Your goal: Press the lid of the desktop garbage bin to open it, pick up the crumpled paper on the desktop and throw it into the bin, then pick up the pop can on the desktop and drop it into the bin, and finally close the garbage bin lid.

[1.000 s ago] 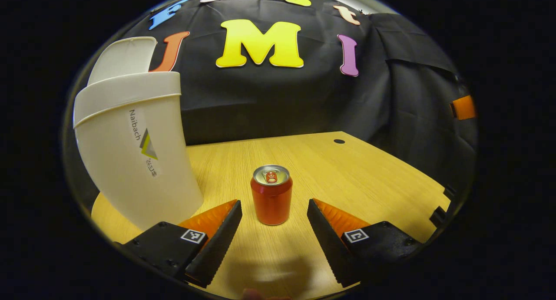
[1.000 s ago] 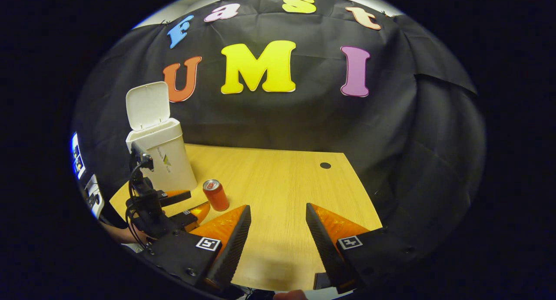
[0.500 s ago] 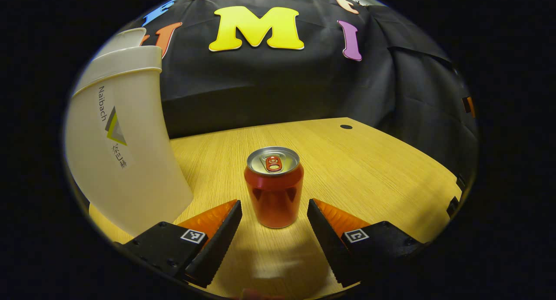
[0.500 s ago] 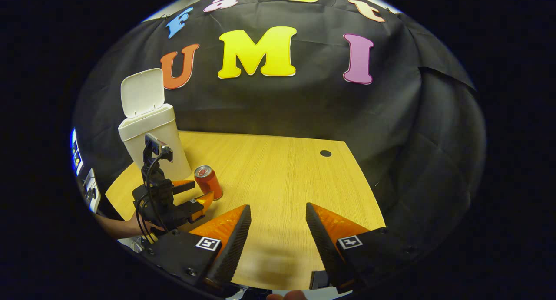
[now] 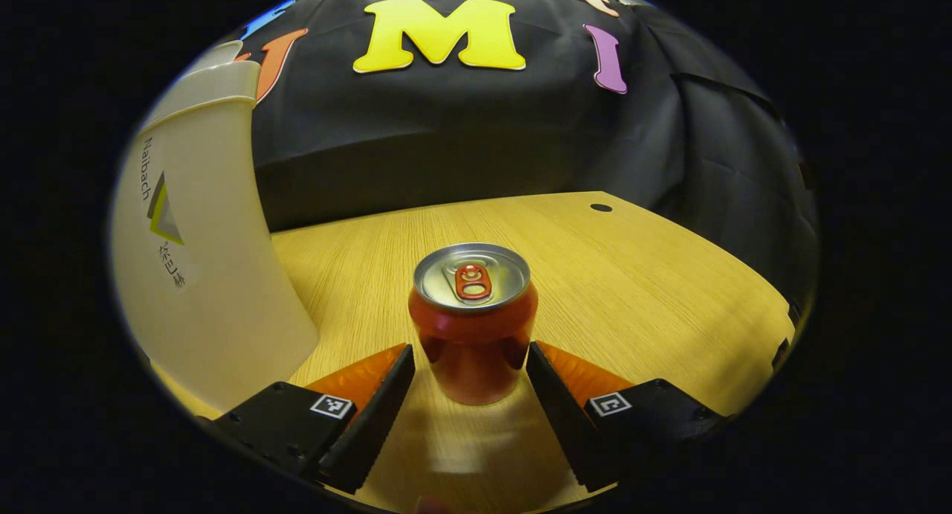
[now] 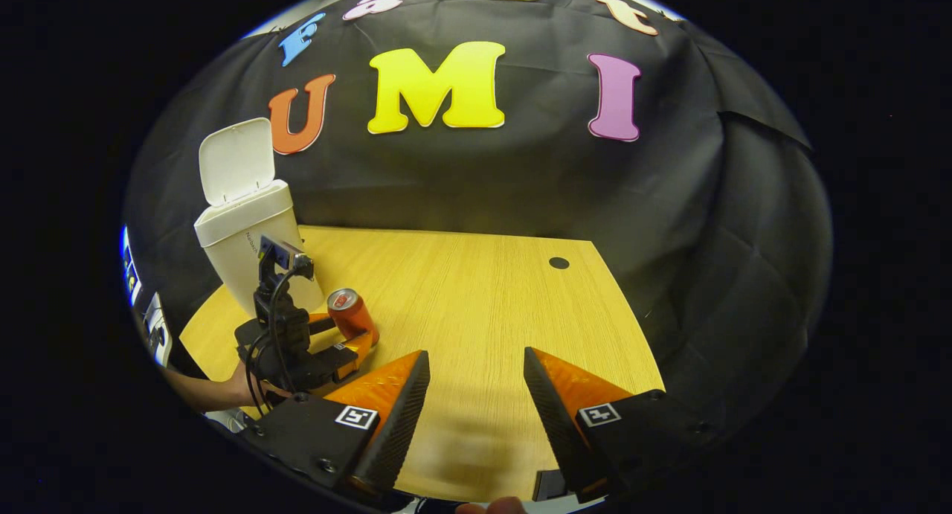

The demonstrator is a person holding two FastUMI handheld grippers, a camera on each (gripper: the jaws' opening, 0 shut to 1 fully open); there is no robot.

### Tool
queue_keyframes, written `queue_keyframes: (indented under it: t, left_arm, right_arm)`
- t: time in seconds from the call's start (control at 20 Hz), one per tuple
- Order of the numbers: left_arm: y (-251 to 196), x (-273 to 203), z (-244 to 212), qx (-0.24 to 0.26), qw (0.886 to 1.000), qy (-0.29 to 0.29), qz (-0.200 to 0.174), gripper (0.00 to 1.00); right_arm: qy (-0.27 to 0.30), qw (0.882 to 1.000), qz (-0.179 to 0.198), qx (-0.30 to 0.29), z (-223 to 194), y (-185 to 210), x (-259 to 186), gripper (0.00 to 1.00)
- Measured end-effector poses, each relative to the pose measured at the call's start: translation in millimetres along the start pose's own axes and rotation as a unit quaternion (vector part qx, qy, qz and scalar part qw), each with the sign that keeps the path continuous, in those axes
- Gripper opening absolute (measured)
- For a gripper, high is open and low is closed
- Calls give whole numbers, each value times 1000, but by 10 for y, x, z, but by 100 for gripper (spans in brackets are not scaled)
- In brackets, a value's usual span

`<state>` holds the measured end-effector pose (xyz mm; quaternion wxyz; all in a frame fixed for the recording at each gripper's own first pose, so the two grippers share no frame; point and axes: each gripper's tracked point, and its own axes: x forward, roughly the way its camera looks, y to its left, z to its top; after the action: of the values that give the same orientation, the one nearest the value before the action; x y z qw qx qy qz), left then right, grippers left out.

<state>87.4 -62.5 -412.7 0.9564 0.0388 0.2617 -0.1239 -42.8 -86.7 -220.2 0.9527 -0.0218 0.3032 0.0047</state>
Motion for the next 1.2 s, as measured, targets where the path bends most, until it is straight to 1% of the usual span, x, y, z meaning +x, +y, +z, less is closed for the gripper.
queue_keyframes:
  t: [0.1, 0.15, 0.25, 0.35, 0.5, 0.85, 1.05, 1.1, 1.2]
  left_arm:
    - [22, 20, -19, -2, 1000, 2, 2, 94]
    - [36, 31, -1, -6, 1000, 1, 1, 87]
    - [38, 18, -9, -16, 1000, 0, -3, 86]
    - [69, -6, 12, -21, 1000, -3, 4, 85]
    - [145, -159, 223, -18, 999, -33, 12, 85]
    - [83, -757, 1258, -15, 995, -101, 1, 85]
    - [90, -1142, 1987, -2, 990, -143, 10, 84]
    - [150, -1222, 2171, 0, 988, -153, 18, 85]
    - [402, -1376, 2485, 8, 984, -170, 51, 84]
  right_arm:
    - [0, 1000, -3, -1, 4, -31, -3, 82]
    - [1, 1000, -4, 0, 4, -42, -9, 83]
    - [0, 1000, -6, 2, 5, -53, -28, 82]
    - [1, 1000, -7, -4, -6, -44, -49, 83]
    - [-1, 1000, -2, -9, 4, -28, -56, 83]
    - [-28, 1000, 10, -3, 153, 80, -216, 83]
    - [-46, 999, 12, -16, 233, 44, -372, 82]
    - [-53, 998, 15, -20, 288, 60, -398, 83]
    - [-69, 997, 18, -22, 399, 76, -441, 83]
